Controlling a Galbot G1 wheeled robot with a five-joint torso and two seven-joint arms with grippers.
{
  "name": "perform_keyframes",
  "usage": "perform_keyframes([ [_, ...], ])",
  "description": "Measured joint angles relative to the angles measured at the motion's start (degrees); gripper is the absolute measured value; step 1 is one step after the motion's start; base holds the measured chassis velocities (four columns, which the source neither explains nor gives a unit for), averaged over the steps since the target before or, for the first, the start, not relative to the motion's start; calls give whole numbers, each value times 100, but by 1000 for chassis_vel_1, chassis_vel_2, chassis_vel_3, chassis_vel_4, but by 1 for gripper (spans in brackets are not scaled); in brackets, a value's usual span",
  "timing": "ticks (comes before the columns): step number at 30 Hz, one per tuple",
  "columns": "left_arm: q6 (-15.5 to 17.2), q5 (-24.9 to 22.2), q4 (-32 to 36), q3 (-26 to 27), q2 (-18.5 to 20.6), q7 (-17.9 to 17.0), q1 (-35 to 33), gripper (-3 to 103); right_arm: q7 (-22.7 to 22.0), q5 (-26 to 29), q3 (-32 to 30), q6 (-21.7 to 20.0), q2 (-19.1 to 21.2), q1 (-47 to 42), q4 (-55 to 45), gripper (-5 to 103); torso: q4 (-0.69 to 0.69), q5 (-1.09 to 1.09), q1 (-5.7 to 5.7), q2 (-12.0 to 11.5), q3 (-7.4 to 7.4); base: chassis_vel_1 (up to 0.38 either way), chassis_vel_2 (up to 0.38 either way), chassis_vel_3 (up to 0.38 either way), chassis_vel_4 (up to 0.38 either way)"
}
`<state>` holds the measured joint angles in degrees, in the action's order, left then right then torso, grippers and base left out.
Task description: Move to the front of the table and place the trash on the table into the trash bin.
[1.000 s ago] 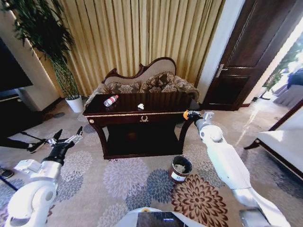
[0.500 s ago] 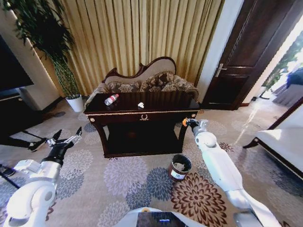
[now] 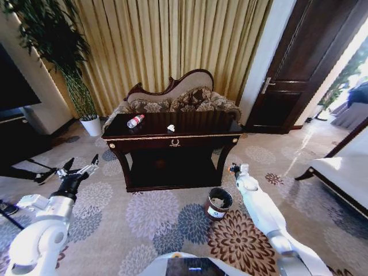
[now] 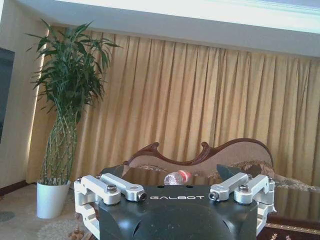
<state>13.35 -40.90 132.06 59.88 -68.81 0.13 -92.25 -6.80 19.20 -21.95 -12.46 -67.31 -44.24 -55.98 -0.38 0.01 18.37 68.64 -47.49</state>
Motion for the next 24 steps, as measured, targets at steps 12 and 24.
perform_keyframes([
  [12, -81, -16, -16, 48, -6, 19, -67, 100, 0, -140, -108, -31, -207, -119, 186, 0, 0, 0, 0, 0, 0, 0, 0, 0, 0],
  [24, -93, -18, -4, 43, 21, 31, -72, 100, 0, -145, -174, -32, -212, -198, 78, 25, 1, 0, 0, 0, 0, 0, 0, 0, 0],
])
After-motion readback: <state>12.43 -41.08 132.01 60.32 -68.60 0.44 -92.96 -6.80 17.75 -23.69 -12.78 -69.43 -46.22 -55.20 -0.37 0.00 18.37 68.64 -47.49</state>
